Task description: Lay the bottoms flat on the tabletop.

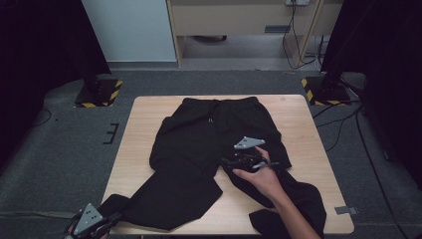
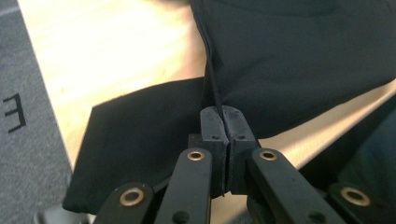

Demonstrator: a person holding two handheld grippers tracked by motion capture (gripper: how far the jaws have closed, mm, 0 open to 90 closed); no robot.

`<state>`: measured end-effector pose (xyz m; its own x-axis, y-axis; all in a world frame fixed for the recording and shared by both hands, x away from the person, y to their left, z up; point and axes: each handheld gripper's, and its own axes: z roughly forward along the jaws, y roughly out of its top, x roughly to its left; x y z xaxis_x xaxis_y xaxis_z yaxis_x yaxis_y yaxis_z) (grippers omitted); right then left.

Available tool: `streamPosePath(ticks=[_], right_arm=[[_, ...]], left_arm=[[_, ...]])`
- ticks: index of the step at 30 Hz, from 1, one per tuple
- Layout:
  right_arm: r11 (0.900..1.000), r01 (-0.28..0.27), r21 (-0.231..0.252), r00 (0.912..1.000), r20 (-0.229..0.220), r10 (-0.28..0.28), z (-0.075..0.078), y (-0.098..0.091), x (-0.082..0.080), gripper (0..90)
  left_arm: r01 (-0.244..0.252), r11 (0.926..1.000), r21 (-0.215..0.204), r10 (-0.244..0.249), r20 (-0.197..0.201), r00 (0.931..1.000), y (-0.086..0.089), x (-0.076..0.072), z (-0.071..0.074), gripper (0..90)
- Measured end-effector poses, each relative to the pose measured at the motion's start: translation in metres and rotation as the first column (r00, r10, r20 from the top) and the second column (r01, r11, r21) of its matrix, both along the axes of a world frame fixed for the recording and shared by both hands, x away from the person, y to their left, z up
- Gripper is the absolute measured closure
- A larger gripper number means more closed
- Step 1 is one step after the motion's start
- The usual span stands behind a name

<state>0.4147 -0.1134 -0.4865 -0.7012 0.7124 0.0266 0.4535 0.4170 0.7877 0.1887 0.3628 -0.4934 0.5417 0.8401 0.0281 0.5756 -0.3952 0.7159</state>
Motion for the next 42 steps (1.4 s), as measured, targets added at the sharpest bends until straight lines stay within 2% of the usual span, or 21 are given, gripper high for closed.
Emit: streamPosePath(ticks=[4, 10, 12, 13, 15, 19, 22, 24, 26, 30, 33, 38, 42], right_arm=[[0.9984, 0.045, -0.035, 0.999, 0.004, -0.044, -0.002, -0.023, 0.0, 26.4], [0.9934, 0.103, -0.051, 0.9947, 0.006, -0.103, -0.002, -0.056, -0.002, 25.1], [0.9913, 0.123, -0.046, 0.9924, 0.007, -0.123, -0.002, -0.069, -0.005, 25.1], [0.9901, 0.132, -0.048, 0.9913, 0.008, -0.132, -0.001, -0.074, -0.007, 25.0], [0.9882, 0.144, -0.052, 0.9896, 0.01, -0.144, -0.001, -0.084, -0.01, 25.0], [0.9879, 0.146, -0.053, 0.9893, 0.014, -0.145, 0.002, -0.096, -0.019, 24.2], [0.988, 0.137, -0.073, 0.9905, 0.023, -0.135, 0.001, -0.101, -0.026, 23.8], [0.9873, 0.135, -0.084, 0.9908, 0.022, -0.134, 0.0, -0.105, -0.032, 23.4], [0.9873, 0.141, -0.073, 0.9899, 0.027, -0.139, 0.001, -0.111, -0.038, 23.5], [0.9878, 0.141, -0.066, 0.9898, 0.031, -0.139, 0.002, -0.122, -0.051, 23.3], [0.9878, 0.138, -0.073, 0.9903, 0.032, -0.136, 0.003, -0.13, -0.061, 21.9], [0.9846, 0.164, -0.061, 0.9864, 0.021, -0.163, 0.004, -0.147, -0.072, 20.3], [0.9804, 0.189, -0.057, 0.982, 0.007, -0.189, 0.0, -0.159, -0.075, 20.2]], left_arm=[[-0.019, 0.9998, 0.0, 0.019, -0.016, 0.9997, 0.012, -0.014, -0.003, 88.6], [-0.024, 0.9996, -0.016, 0.024, -0.031, 0.9992, 0.021, -0.028, -0.003, 88.0], [-0.017, 0.9998, -0.014, 0.017, -0.023, 0.9996, 0.019, -0.028, -0.001, 83.4], [-0.024, 0.9997, -0.009, 0.024, -0.01, 0.9997, 0.017, -0.026, 0.0, 77.8], [-0.031, 0.9994, -0.012, 0.031, 0.004, 0.9995, 0.012, -0.02, 0.005, 63.0], [-0.008, 0.9999, -0.006, 0.008, 0.037, 0.9993, -0.008, 0.002, 0.016, 42.6], [0.035, 0.9994, -0.007, -0.034, 0.04, 0.9986, -0.033, 0.026, 0.021, 38.2], [0.057, 0.9984, 0.004, -0.057, 0.039, 0.9976, -0.051, 0.044, 0.018, 35.6], [0.06, 0.998, 0.021, -0.061, 0.037, 0.9975, -0.066, 0.061, 0.013, 33.1], [0.067, 0.9975, 0.022, -0.068, 0.012, 0.9976, -0.083, 0.088, 0.002, 30.9], [0.062, 0.9977, 0.028, -0.062, -0.015, 0.998, -0.088, 0.102, -0.008, 31.3], [0.063, 0.9978, 0.023, -0.062, -0.042, 0.9972, -0.092, 0.11, -0.02, 38.1], [0.077, 0.9968, 0.022, -0.075, -0.068, 0.9949, -0.095, 0.112, -0.027, 47.5]])
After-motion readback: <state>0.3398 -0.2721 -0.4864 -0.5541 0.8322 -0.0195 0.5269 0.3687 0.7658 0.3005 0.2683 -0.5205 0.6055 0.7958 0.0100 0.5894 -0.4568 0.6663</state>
